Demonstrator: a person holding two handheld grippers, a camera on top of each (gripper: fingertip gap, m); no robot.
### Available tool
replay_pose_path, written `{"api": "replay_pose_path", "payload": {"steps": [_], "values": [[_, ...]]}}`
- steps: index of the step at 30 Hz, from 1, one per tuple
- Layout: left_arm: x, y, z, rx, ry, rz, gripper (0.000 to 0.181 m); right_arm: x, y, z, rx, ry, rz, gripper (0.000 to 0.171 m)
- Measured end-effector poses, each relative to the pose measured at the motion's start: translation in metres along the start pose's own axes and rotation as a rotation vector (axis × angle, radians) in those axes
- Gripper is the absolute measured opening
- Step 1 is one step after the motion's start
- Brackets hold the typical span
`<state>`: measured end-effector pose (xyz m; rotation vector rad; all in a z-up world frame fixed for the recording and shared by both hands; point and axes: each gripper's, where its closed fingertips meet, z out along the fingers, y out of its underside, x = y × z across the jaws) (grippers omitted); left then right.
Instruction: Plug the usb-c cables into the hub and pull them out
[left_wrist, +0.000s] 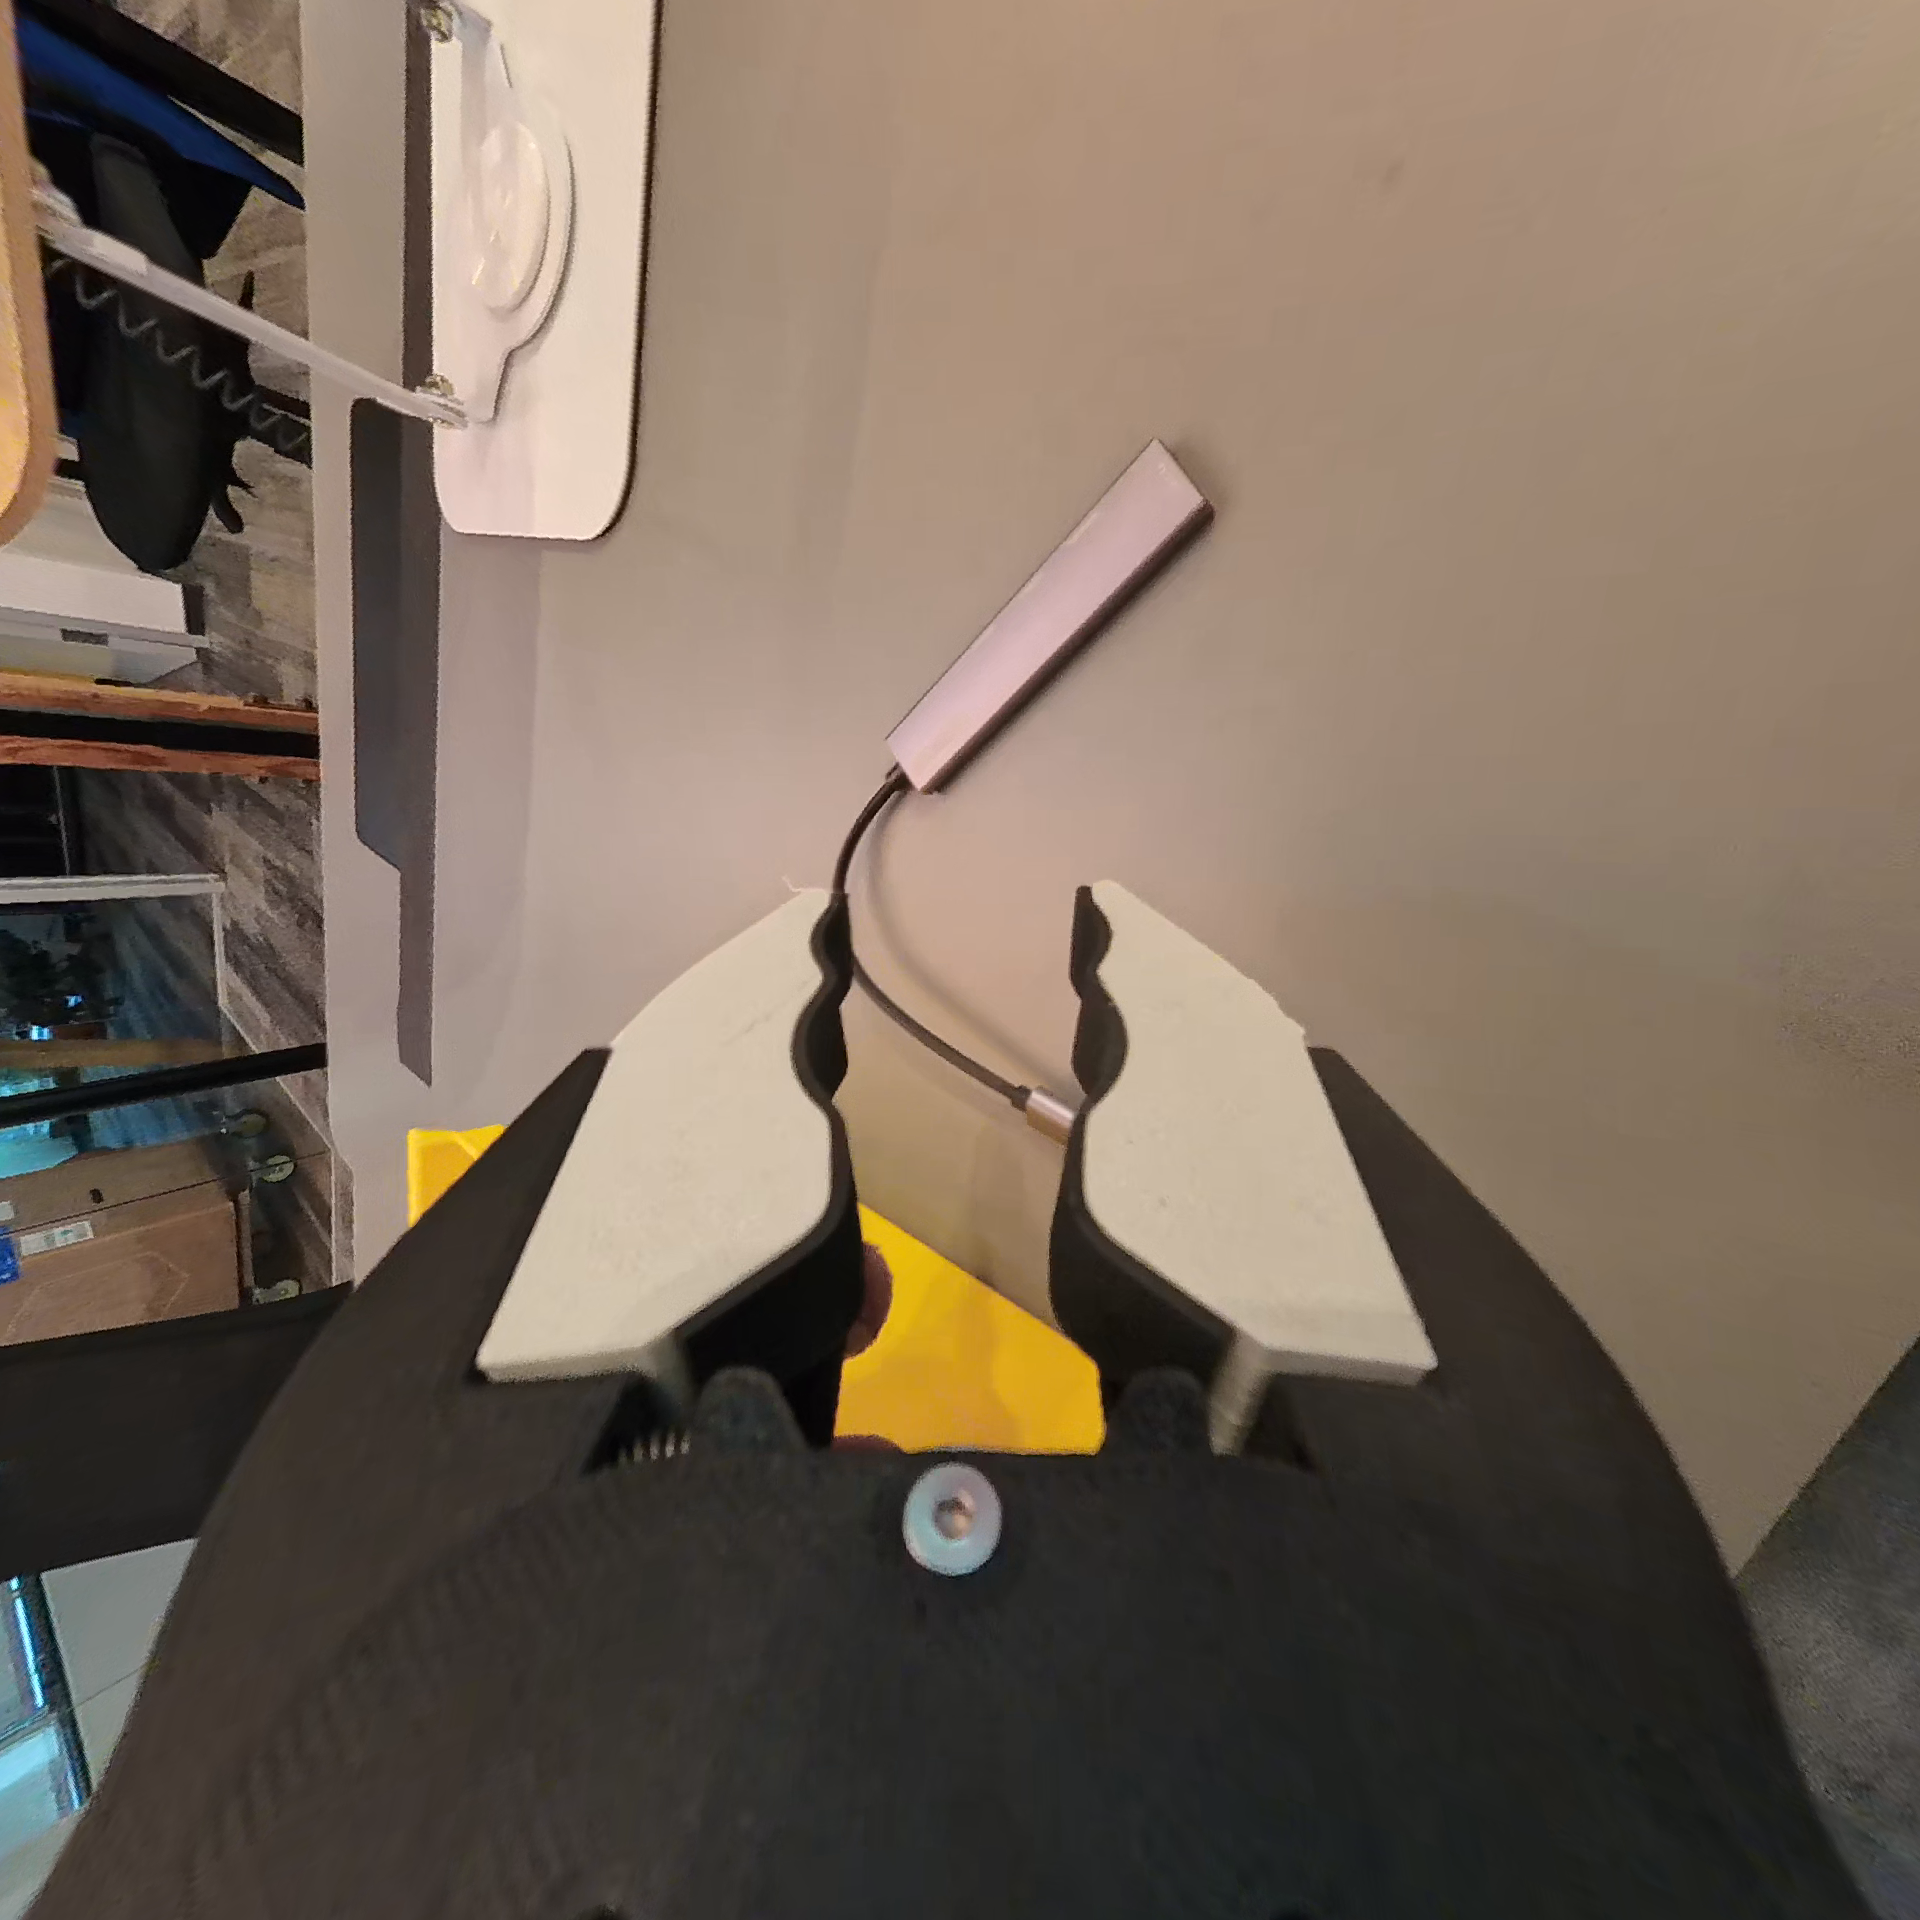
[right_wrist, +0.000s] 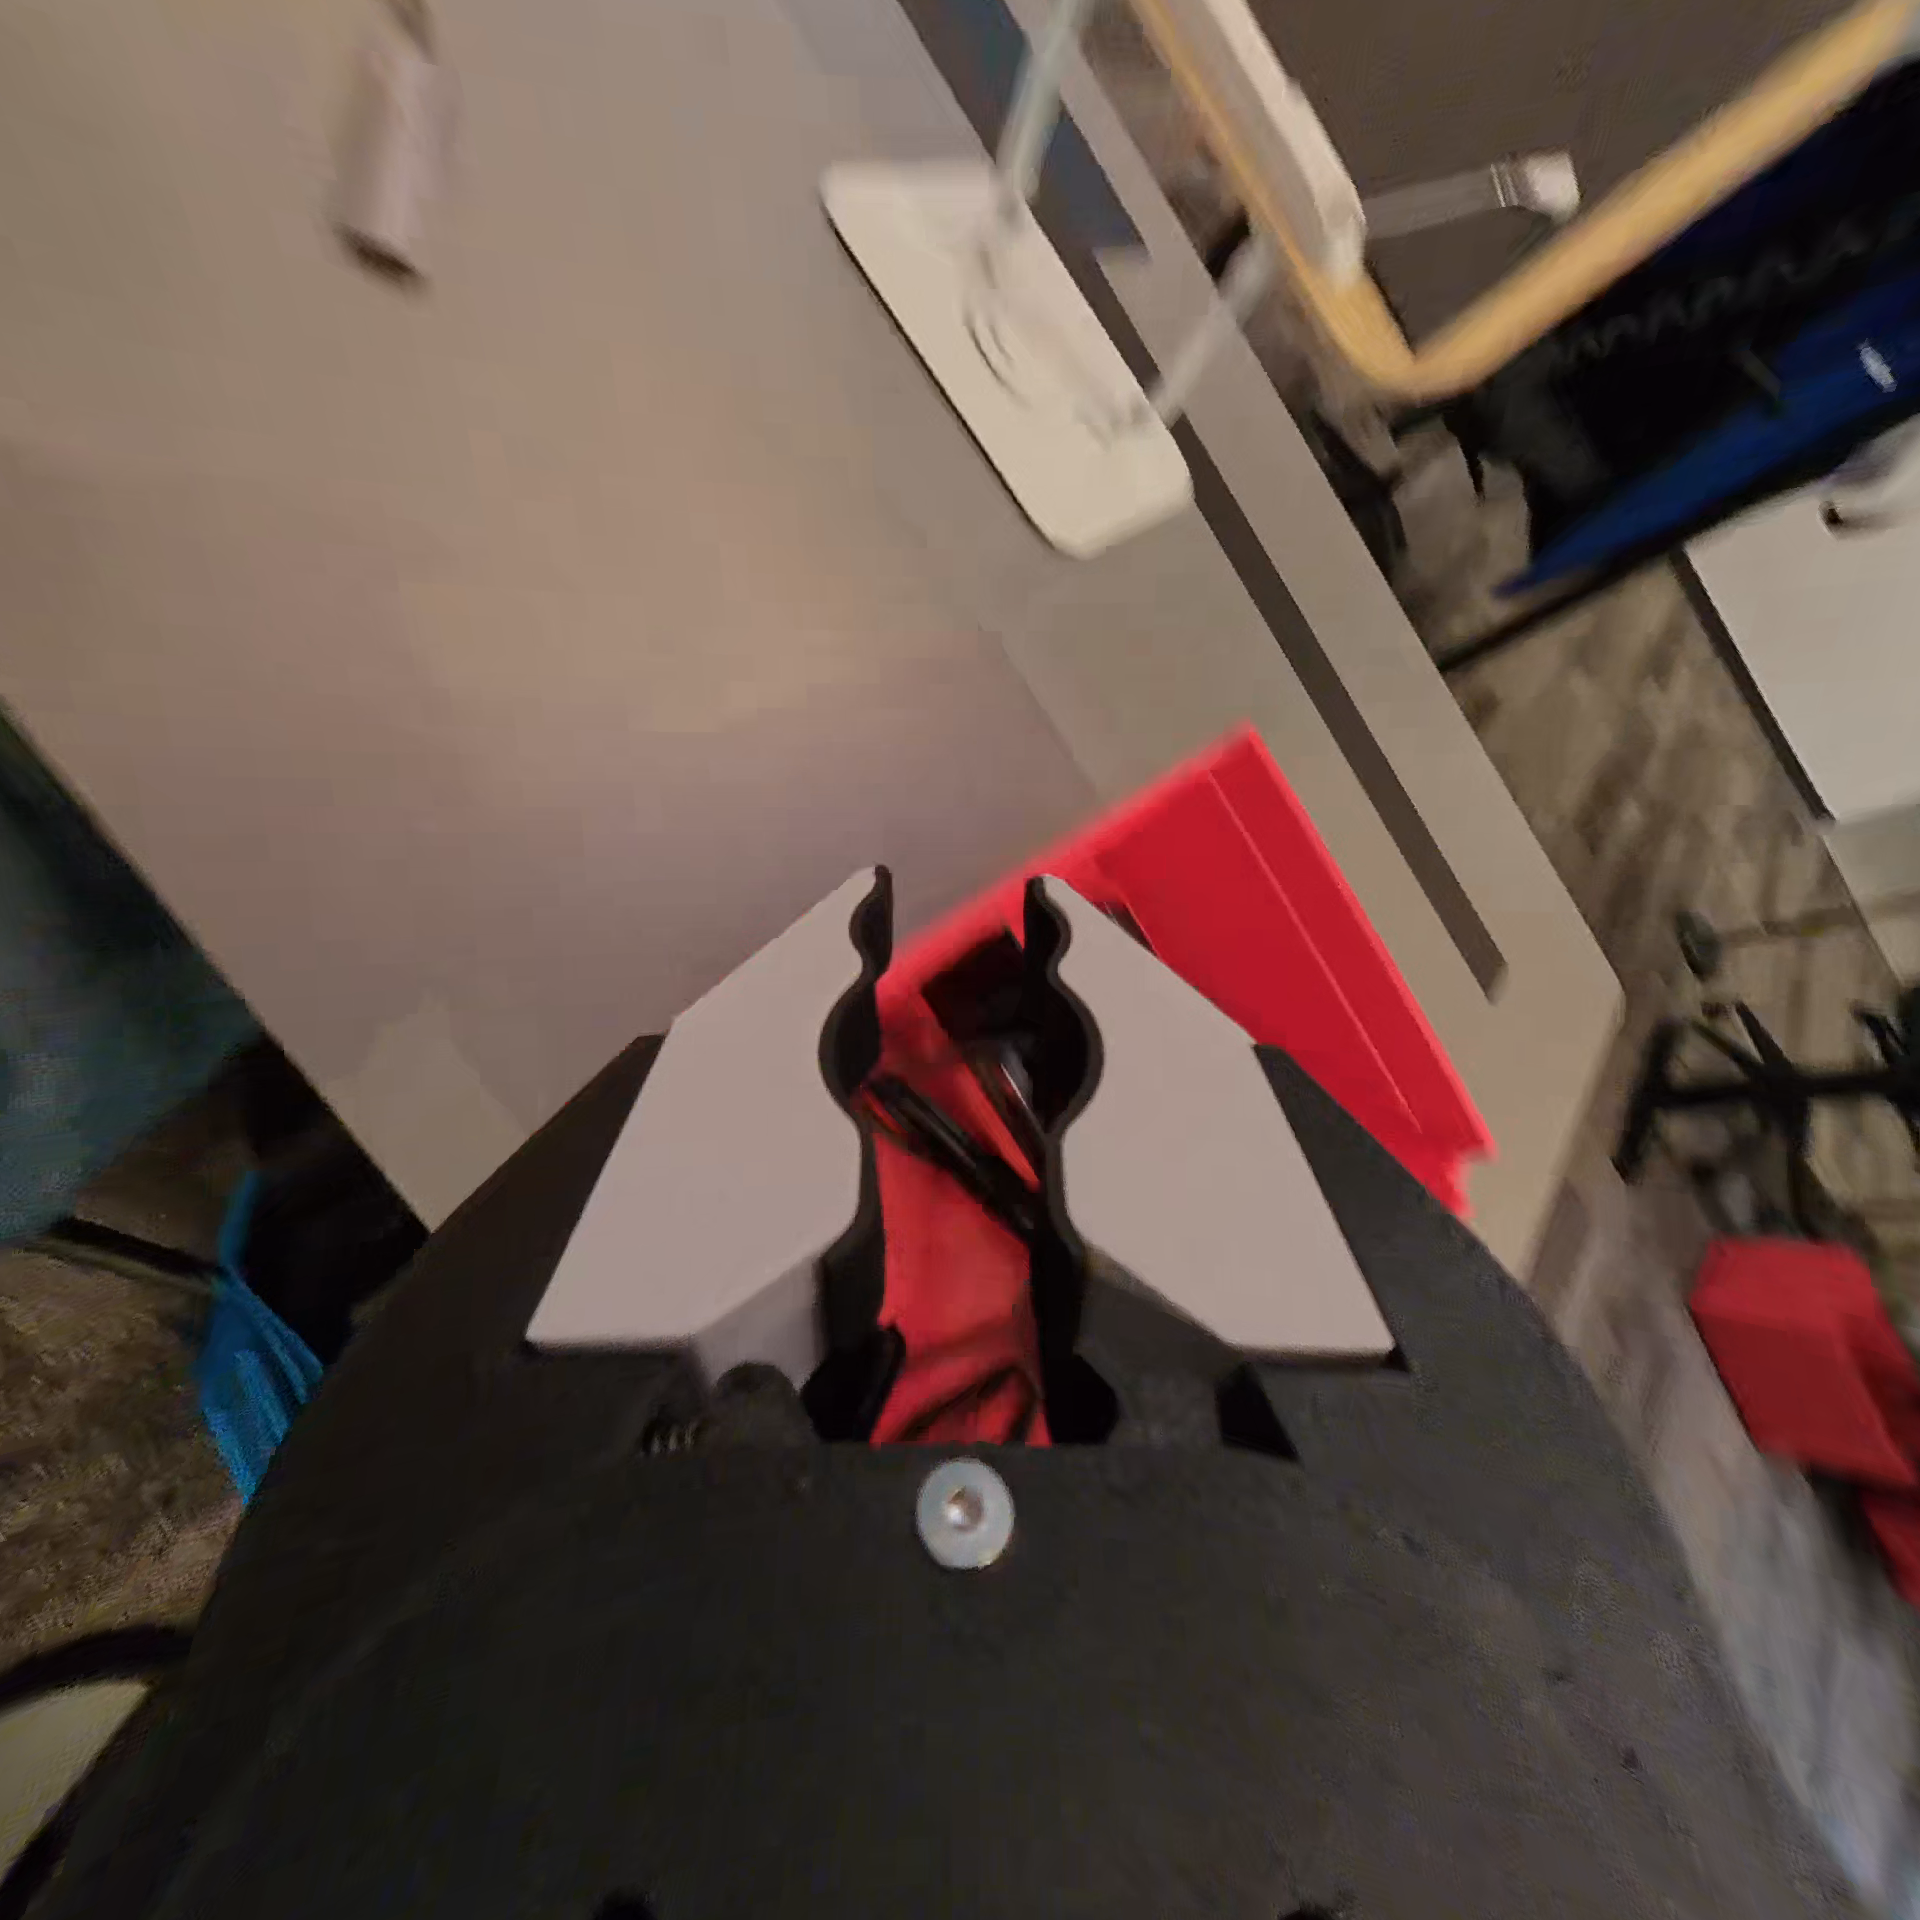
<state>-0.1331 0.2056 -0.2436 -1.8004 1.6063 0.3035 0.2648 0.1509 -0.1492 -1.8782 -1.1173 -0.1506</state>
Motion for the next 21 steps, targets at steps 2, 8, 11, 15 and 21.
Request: {"api": "replay_pose_path", "payload": {"steps": [2,8,11,15,21], "values": [[-0.004,0.001,-0.003,0.0,-0.01,-0.004,0.04,-0.033,-0.045,0.007,0.127,-0.089,0.001,0.022],[-0.02,0.011,-0.014,-0.018,-0.041,-0.02,0.042,-0.155,-0.145,0.076,0.256,-0.412,0.038,0.033],[-0.032,0.023,-0.019,-0.052,-0.056,-0.033,0.042,-0.196,-0.158,0.136,0.183,-0.507,0.028,0.038],[-0.043,0.038,-0.027,-0.063,-0.07,-0.07,0.042,-0.212,-0.157,0.217,0.049,-0.494,0.057,0.044],[-0.055,0.049,-0.033,-0.071,-0.094,-0.09,0.042,-0.22,-0.147,0.264,-0.032,-0.445,-0.016,0.02]]}}
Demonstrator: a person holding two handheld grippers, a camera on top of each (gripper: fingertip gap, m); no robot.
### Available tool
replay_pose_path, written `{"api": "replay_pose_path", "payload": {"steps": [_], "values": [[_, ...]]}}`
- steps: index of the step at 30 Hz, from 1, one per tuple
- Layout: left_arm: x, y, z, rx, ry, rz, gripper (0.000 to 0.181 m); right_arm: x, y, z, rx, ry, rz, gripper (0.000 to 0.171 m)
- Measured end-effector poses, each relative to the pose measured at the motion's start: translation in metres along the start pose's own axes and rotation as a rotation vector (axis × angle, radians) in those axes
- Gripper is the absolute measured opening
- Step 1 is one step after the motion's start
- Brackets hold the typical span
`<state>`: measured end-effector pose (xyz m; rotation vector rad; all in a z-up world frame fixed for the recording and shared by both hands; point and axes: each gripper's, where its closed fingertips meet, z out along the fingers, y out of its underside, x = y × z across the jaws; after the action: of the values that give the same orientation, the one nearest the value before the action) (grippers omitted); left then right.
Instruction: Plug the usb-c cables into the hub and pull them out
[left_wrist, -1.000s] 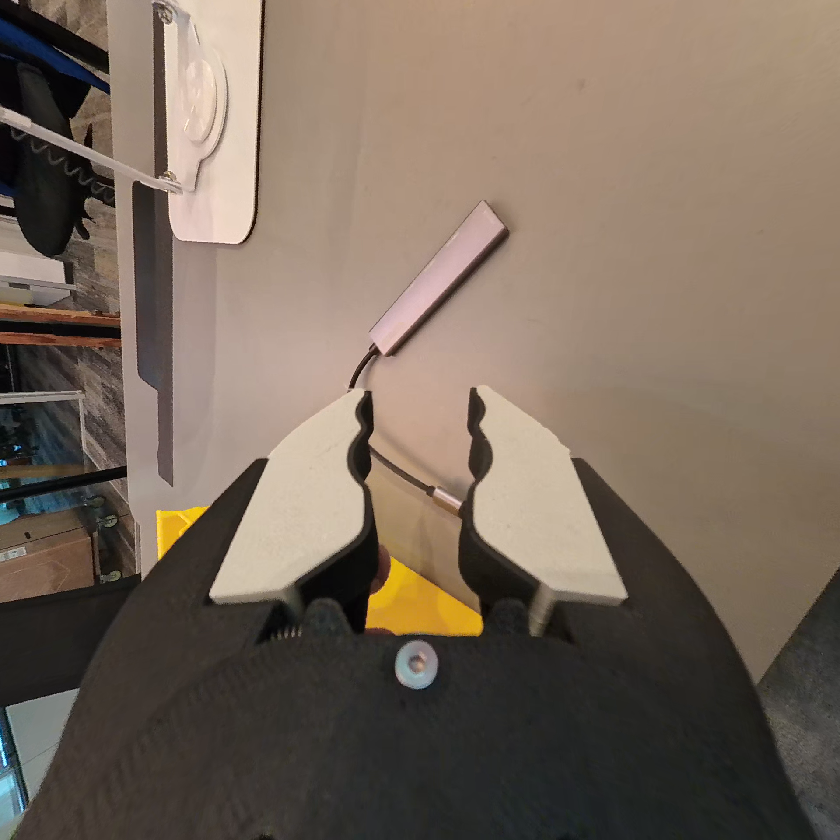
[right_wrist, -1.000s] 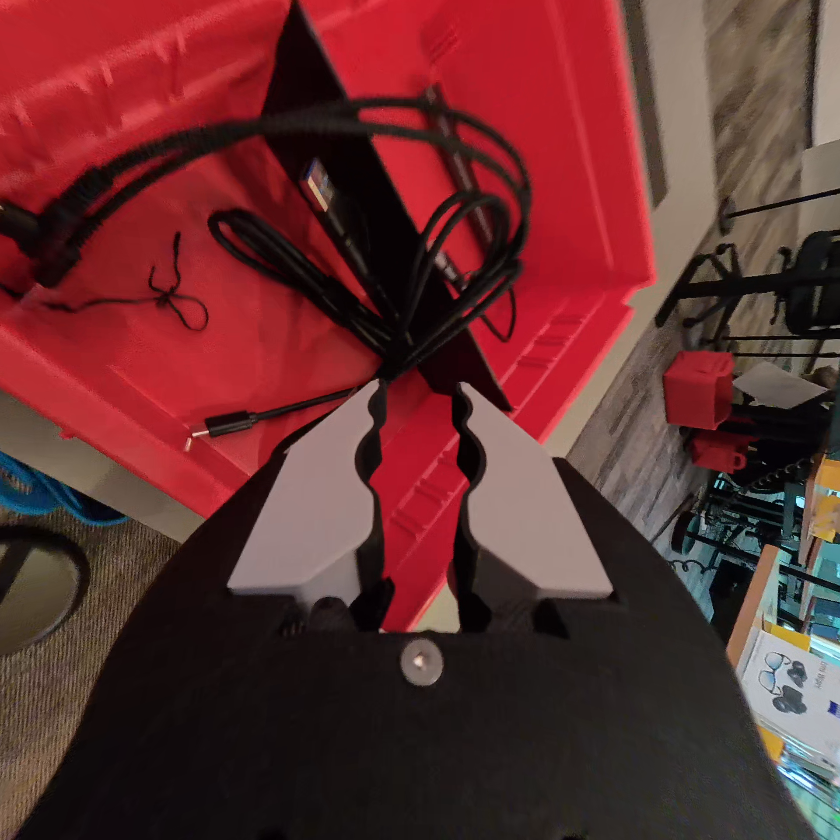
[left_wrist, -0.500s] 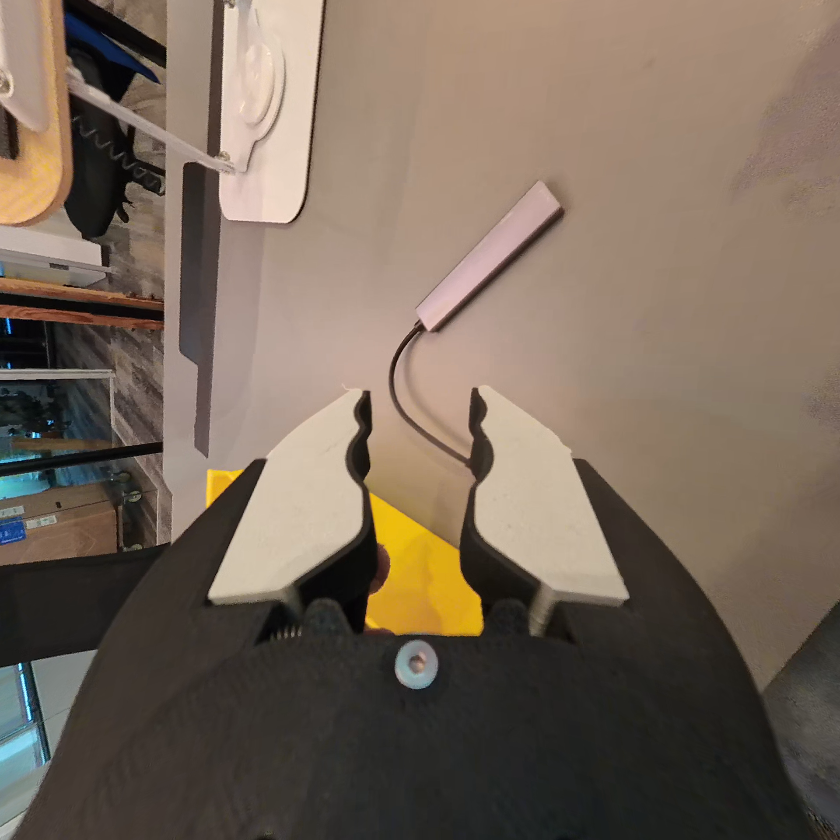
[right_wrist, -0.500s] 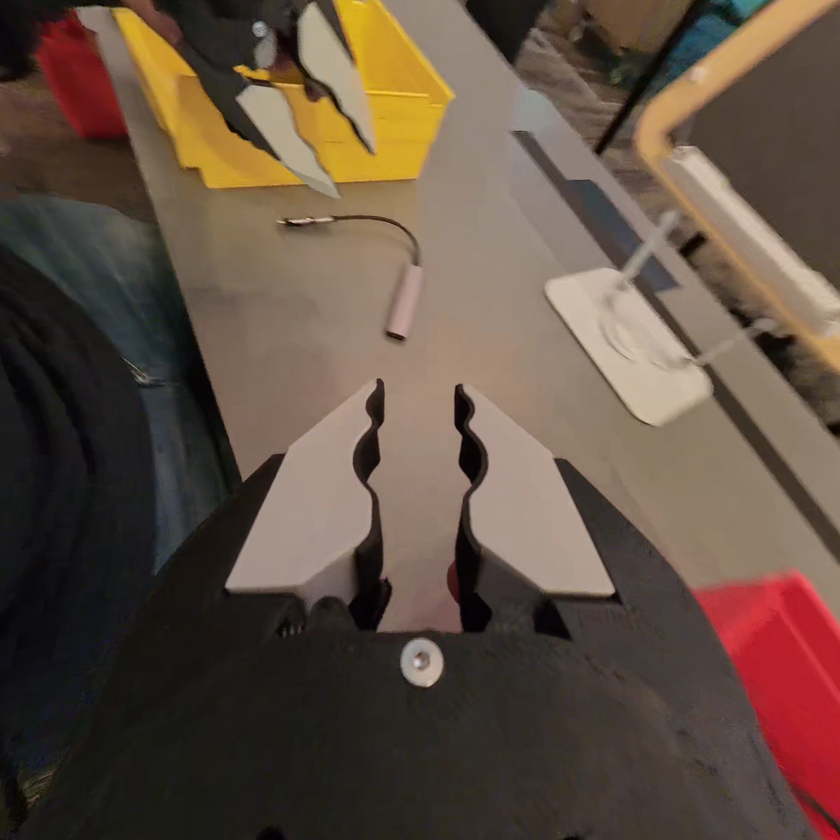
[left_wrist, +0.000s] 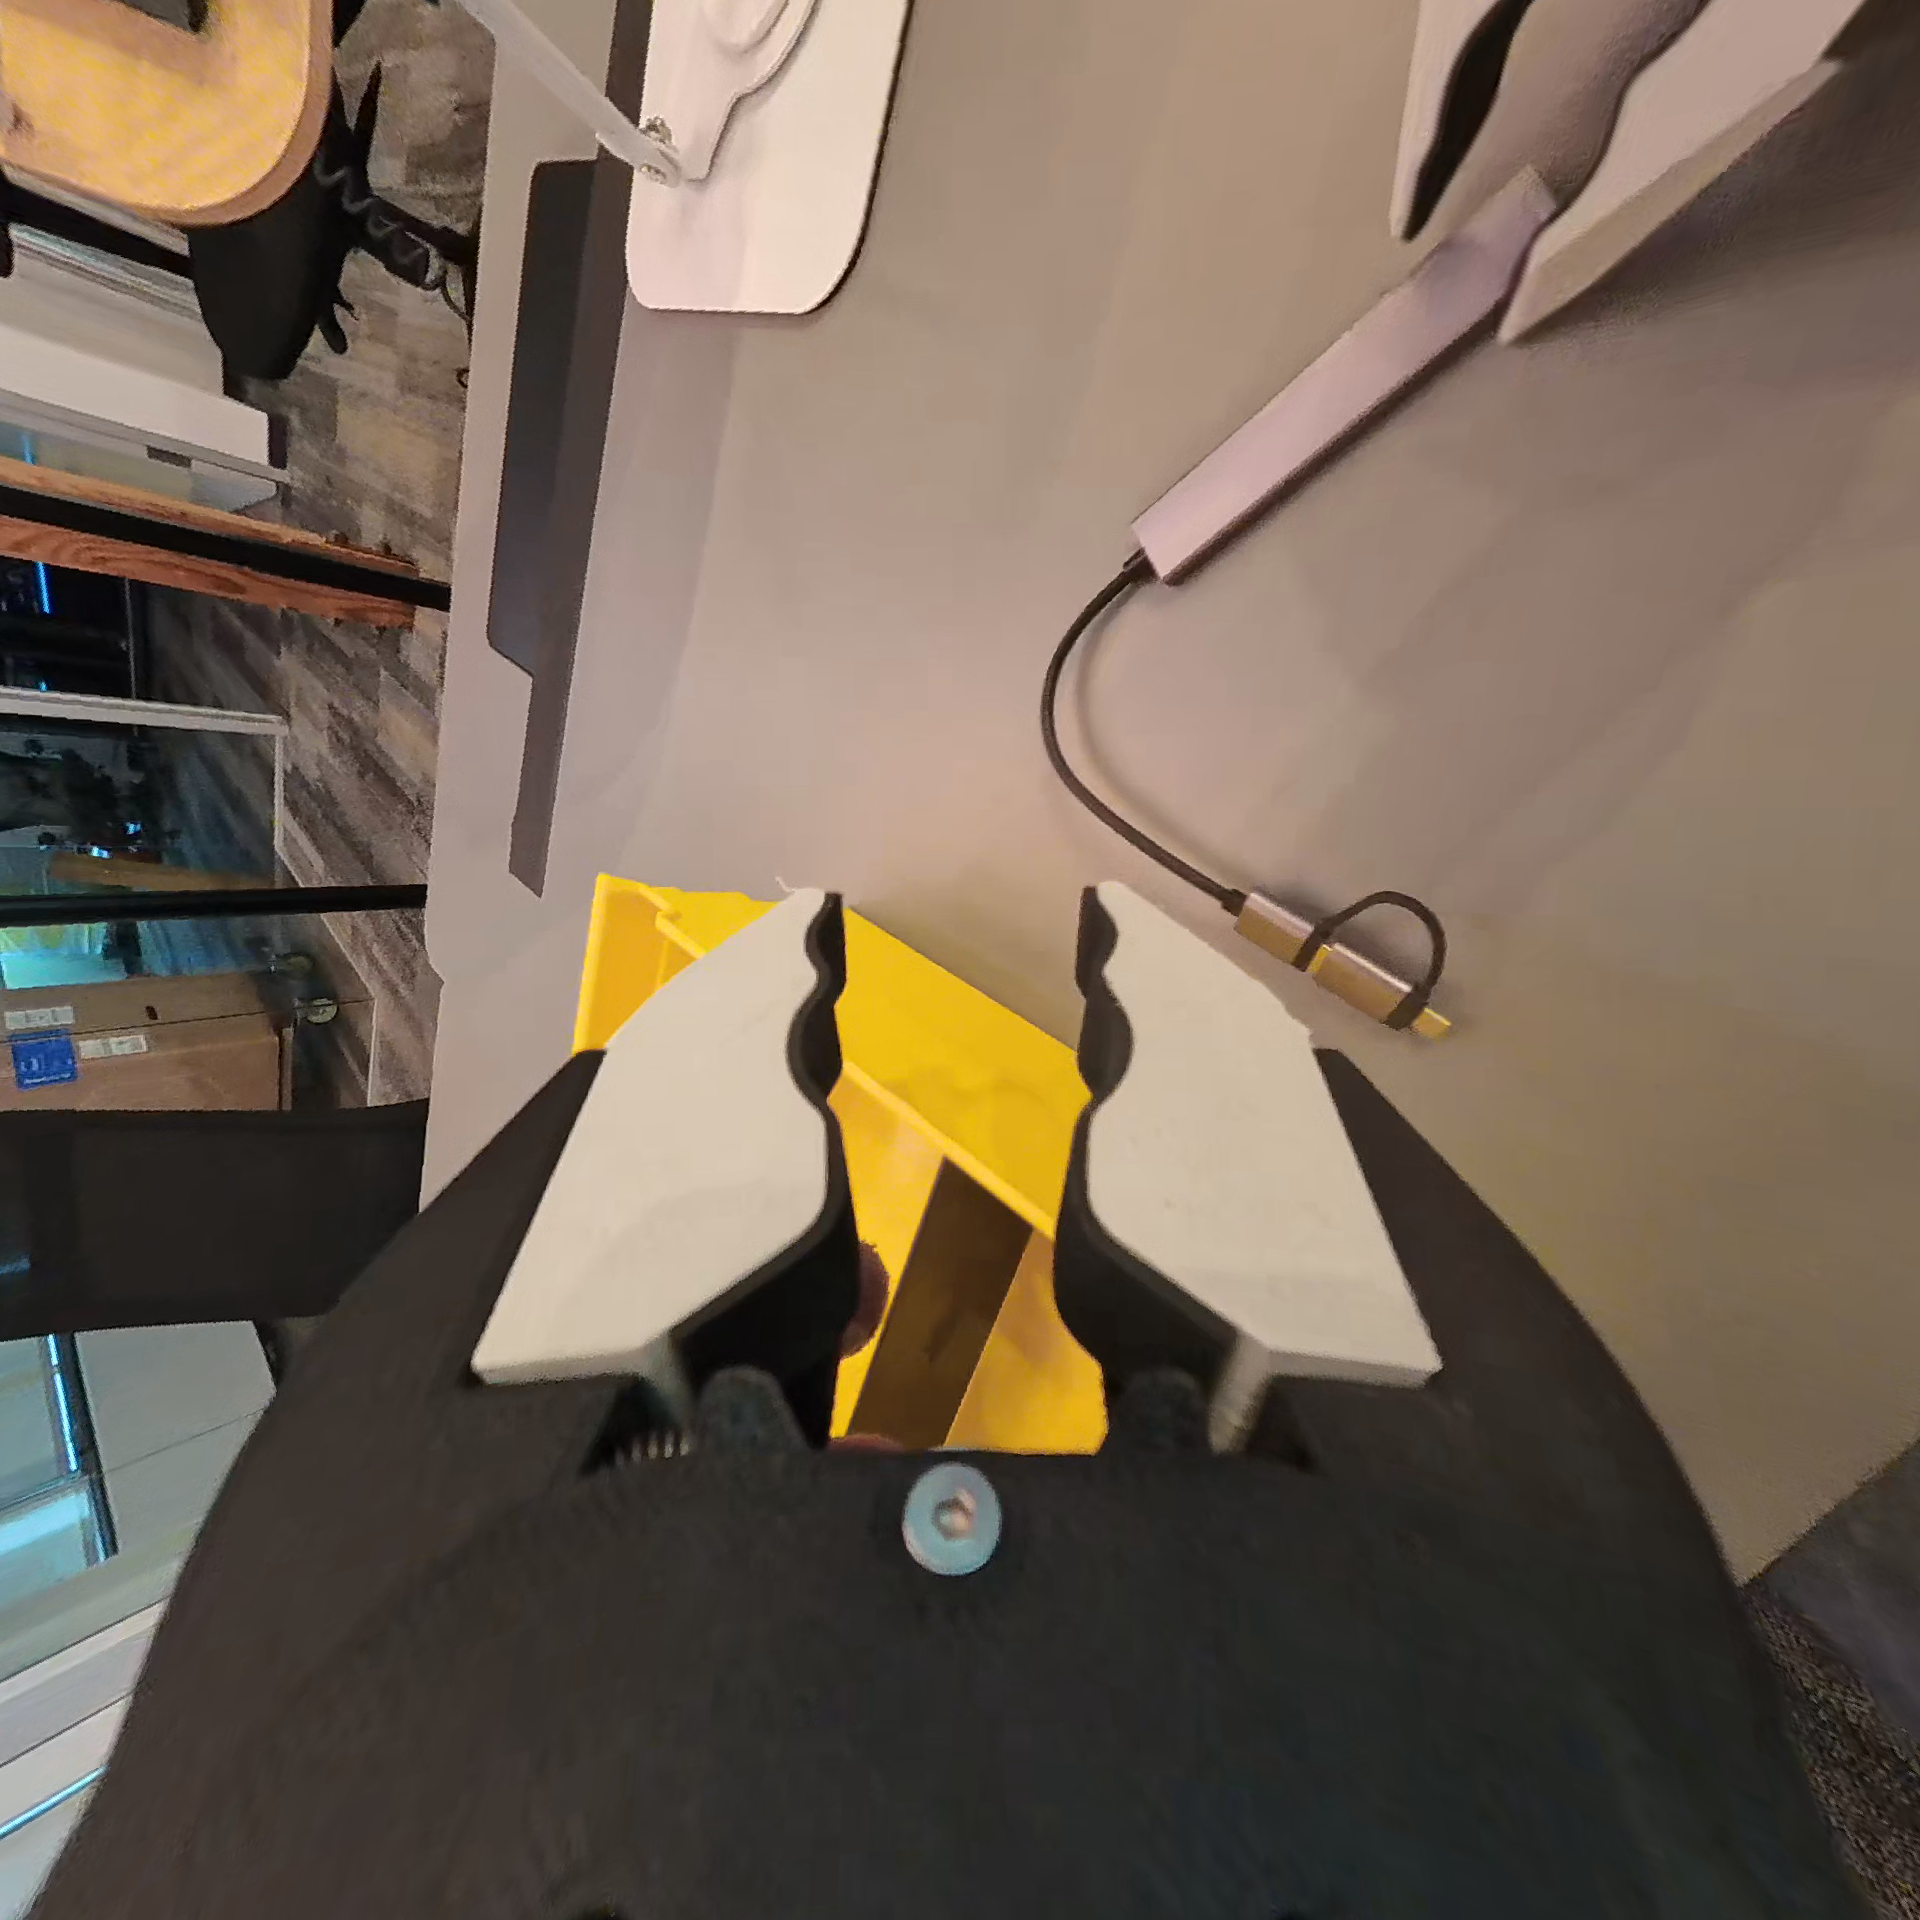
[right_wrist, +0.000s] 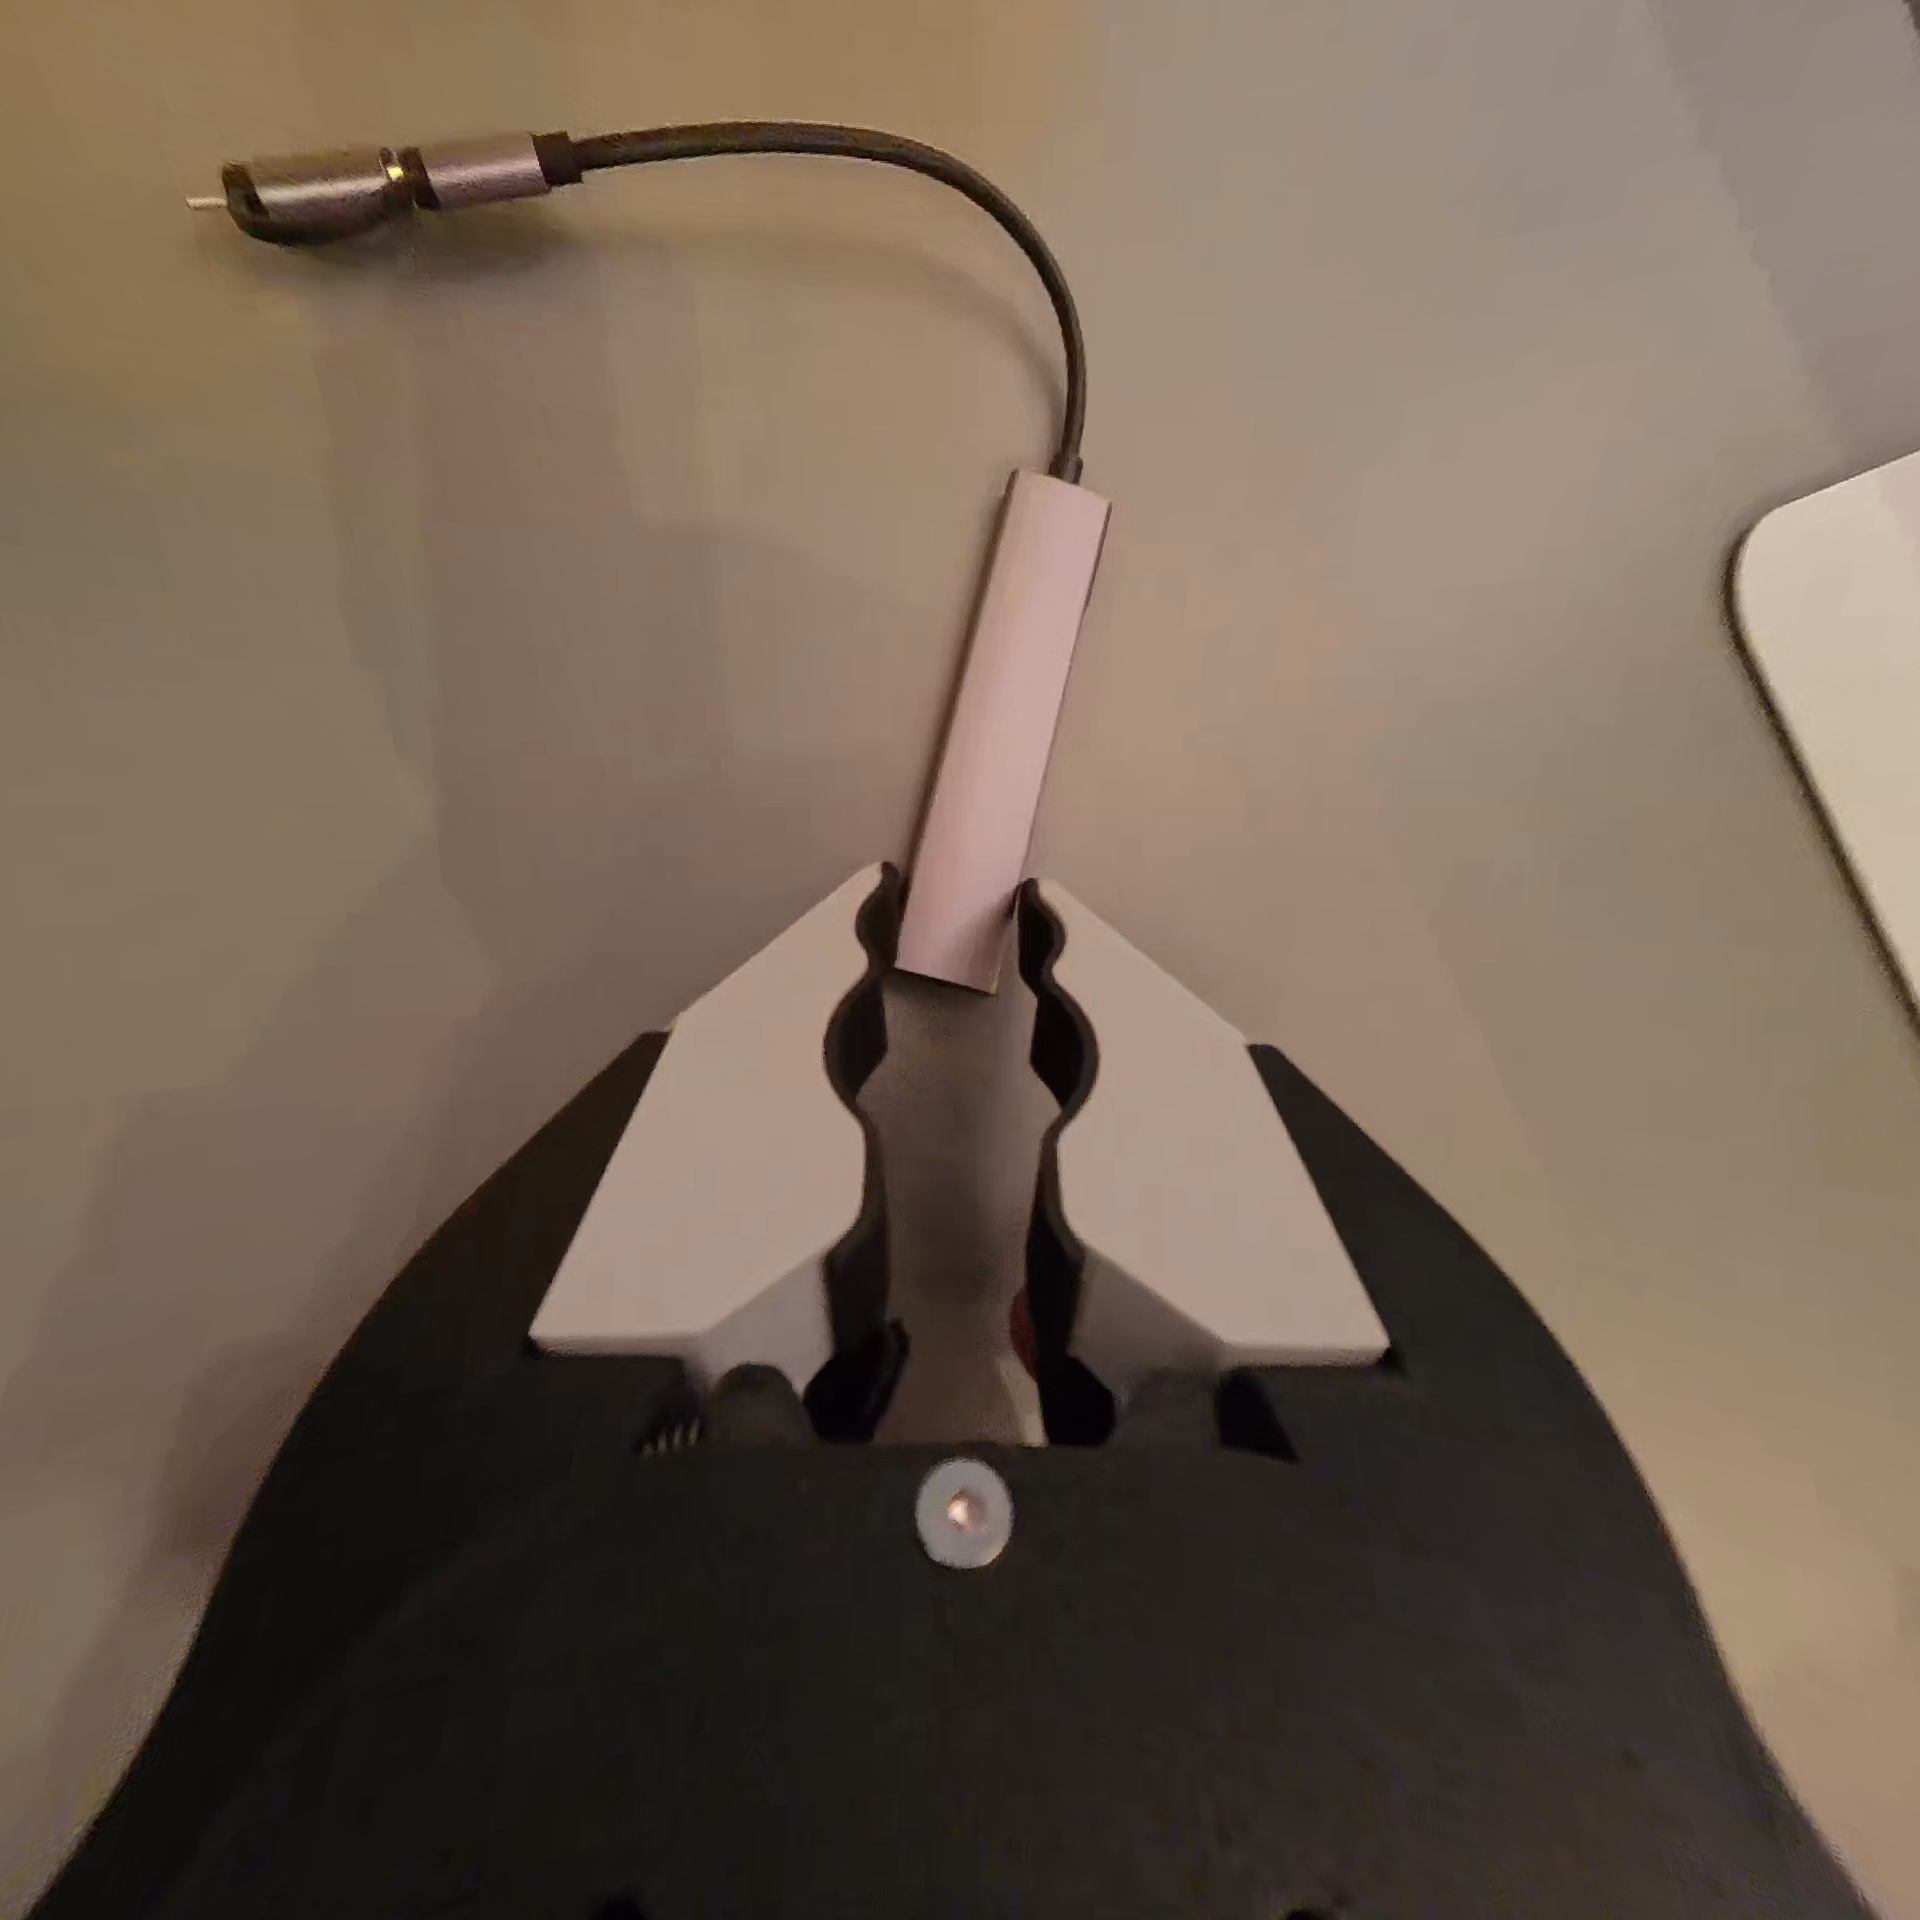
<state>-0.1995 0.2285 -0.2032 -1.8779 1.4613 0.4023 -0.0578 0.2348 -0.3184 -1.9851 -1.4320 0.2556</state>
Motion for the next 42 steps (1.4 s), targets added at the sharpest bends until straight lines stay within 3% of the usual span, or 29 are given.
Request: {"api": "replay_pose_path", "payload": {"steps": [8,19,32,40,41,42], "values": [[0.005,0.0,0.005,-0.003,0.017,0.002,0.042,0.003,-0.001,-0.001,0.096,-0.093,0.102,0.019],[0.03,-0.014,0.023,0.009,0.074,0.032,0.044,0.009,-0.017,-0.048,0.299,-0.116,0.161,0.018],[0.049,-0.032,0.039,0.036,0.076,0.048,0.048,-0.004,-0.025,-0.097,0.414,-0.038,-0.008,0.018],[0.056,-0.031,0.044,-0.008,0.084,0.065,0.032,-0.016,-0.033,-0.127,0.515,-0.022,-0.087,0.018],[0.055,-0.032,0.043,-0.003,0.078,0.061,0.023,-0.015,-0.034,-0.132,0.53,-0.018,-0.09,0.018],[0.054,-0.034,0.042,0.009,0.073,0.056,0.017,-0.014,-0.035,-0.137,0.548,-0.007,-0.093,0.0]]}}
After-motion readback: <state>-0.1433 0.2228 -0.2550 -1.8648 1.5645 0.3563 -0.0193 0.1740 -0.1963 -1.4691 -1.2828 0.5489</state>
